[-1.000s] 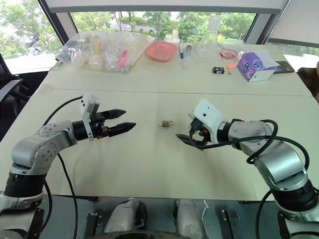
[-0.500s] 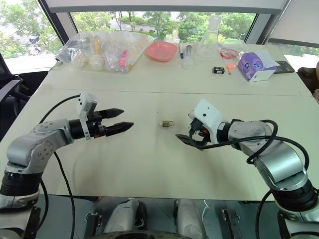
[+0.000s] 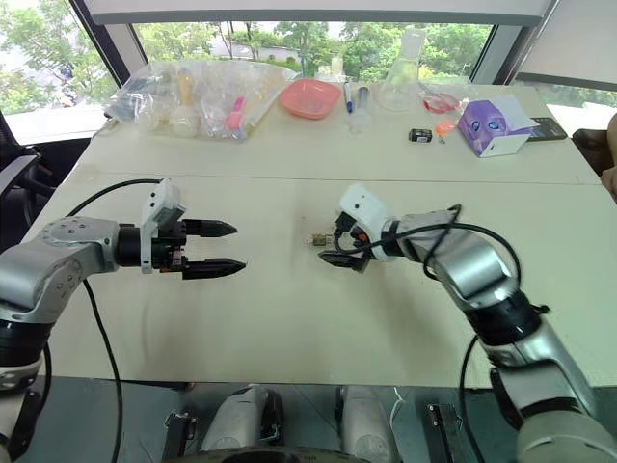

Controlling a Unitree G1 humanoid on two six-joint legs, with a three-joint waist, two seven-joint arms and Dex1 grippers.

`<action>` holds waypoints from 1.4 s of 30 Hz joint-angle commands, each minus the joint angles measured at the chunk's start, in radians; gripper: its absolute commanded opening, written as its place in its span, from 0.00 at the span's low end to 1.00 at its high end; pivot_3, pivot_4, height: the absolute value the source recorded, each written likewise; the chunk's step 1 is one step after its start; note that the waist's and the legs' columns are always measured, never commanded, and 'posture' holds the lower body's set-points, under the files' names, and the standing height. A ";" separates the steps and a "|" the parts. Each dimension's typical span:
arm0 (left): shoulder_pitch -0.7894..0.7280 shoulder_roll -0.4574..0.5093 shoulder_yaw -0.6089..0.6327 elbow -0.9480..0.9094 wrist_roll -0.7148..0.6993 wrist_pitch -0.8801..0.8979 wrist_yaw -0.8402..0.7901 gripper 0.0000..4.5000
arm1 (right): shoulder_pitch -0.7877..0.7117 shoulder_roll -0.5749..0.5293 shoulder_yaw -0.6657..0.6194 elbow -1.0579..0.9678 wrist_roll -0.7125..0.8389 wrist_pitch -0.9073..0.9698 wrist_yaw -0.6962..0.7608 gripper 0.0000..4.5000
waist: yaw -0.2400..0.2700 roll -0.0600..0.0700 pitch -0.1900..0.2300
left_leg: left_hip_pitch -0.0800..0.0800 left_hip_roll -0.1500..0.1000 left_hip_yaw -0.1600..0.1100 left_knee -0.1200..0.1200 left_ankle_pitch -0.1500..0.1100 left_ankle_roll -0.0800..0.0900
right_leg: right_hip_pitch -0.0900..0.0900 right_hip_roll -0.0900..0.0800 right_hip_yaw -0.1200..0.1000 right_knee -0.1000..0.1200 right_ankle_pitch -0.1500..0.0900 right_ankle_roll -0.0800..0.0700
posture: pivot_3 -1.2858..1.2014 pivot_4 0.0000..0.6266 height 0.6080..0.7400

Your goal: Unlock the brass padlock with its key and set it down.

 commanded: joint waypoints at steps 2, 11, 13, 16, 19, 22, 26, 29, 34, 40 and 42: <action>0.007 -0.016 0.020 -0.037 0.002 -0.015 0.023 0.99 | -0.101 0.056 0.062 0.189 -0.083 -0.140 0.099 1.00 | 0.002 0.000 0.000 | 0.000 0.000 0.000 0.000 0.000 0.000 | 0.000 0.000 0.000 0.000 0.000 0.000 | 0.52 0.24 0.95; 0.064 -0.040 0.057 -0.084 -0.008 -0.004 0.085 0.99 | -0.132 0.084 0.109 0.391 -0.195 -0.280 0.235 1.00 | 0.000 0.000 0.000 | 0.000 0.000 0.000 0.000 0.001 -0.001 | 0.000 0.000 0.000 0.001 0.000 0.000 | 0.52 0.24 0.95; 0.069 -0.043 0.059 -0.091 -0.010 -0.002 0.094 0.99 | -0.135 0.092 0.108 0.433 -0.219 -0.314 0.243 1.00 | -0.001 0.000 0.000 | 0.000 0.000 0.000 0.000 0.001 -0.001 | 0.000 0.000 0.000 0.001 0.000 0.000 | 0.52 0.24 0.95; 0.069 -0.048 0.056 -0.097 -0.012 0.000 0.102 1.00 | -0.130 0.092 0.117 0.460 -0.247 -0.346 0.269 0.82 | 0.001 0.000 0.000 | 0.001 0.000 0.000 0.000 0.001 -0.001 | 0.001 0.000 0.000 0.001 0.000 0.000 | 0.52 0.24 0.95; 0.060 -0.051 0.054 -0.092 -0.010 0.000 0.102 1.00 | -0.119 0.095 0.116 0.462 -0.266 -0.355 0.280 0.48 | 0.000 0.000 0.000 | 0.001 0.000 0.000 0.000 0.001 -0.002 | 0.002 0.000 0.000 0.001 0.000 0.000 | 0.52 0.24 0.95; 0.045 -0.056 0.051 -0.076 -0.007 -0.004 0.100 1.00 | -0.105 0.092 0.117 0.440 -0.285 -0.360 0.278 0.16 | 0.001 0.000 0.000 | 0.001 0.000 0.000 0.000 0.001 -0.002 | 0.002 0.000 0.000 0.001 0.000 0.000 | 0.52 0.24 0.95; -0.011 -0.133 0.080 0.003 -0.040 -0.005 0.125 1.00 | -0.078 0.088 0.059 0.347 -0.339 -0.578 0.162 0.15 | 0.001 0.000 -0.001 | 0.002 0.000 0.000 0.001 0.001 -0.002 | 0.003 0.000 0.000 0.001 0.000 0.000 | 0.52 0.24 0.95; -0.082 -0.203 0.118 0.103 -0.077 0.010 0.149 1.00 | -0.060 0.097 -0.031 0.214 -0.349 -0.688 0.050 0.15 | 0.000 0.001 0.000 | 0.001 0.000 0.000 0.001 0.001 -0.002 | 0.001 0.000 0.000 0.001 0.000 0.000 | 0.52 0.24 0.95; -0.204 -0.278 0.136 0.237 -0.114 0.015 0.126 1.00 | -0.001 0.056 -0.100 -0.052 -0.363 -0.687 0.012 0.15 | 0.000 0.001 0.000 | -0.001 0.000 0.000 0.000 0.002 -0.004 | -0.001 0.000 -0.001 0.001 0.000 0.000 | 0.52 0.24 0.95; -0.304 -0.318 0.083 0.377 -0.052 -0.048 0.066 1.00 | 0.019 0.068 -0.130 -0.200 -0.369 -0.602 -0.013 0.15 | 0.001 0.001 0.000 | 0.000 0.000 0.002 0.001 0.002 -0.004 | 0.000 0.000 -0.001 0.002 0.000 0.000 | 0.52 0.24 0.95; -0.332 -0.339 0.081 0.411 -0.053 -0.059 0.051 0.94 | 0.021 0.073 -0.133 -0.212 -0.377 -0.588 -0.028 0.15 | 0.001 0.001 0.000 | 0.000 0.000 0.003 0.001 0.002 -0.004 | 0.000 0.000 -0.001 0.002 0.000 0.000 | 0.52 0.24 0.95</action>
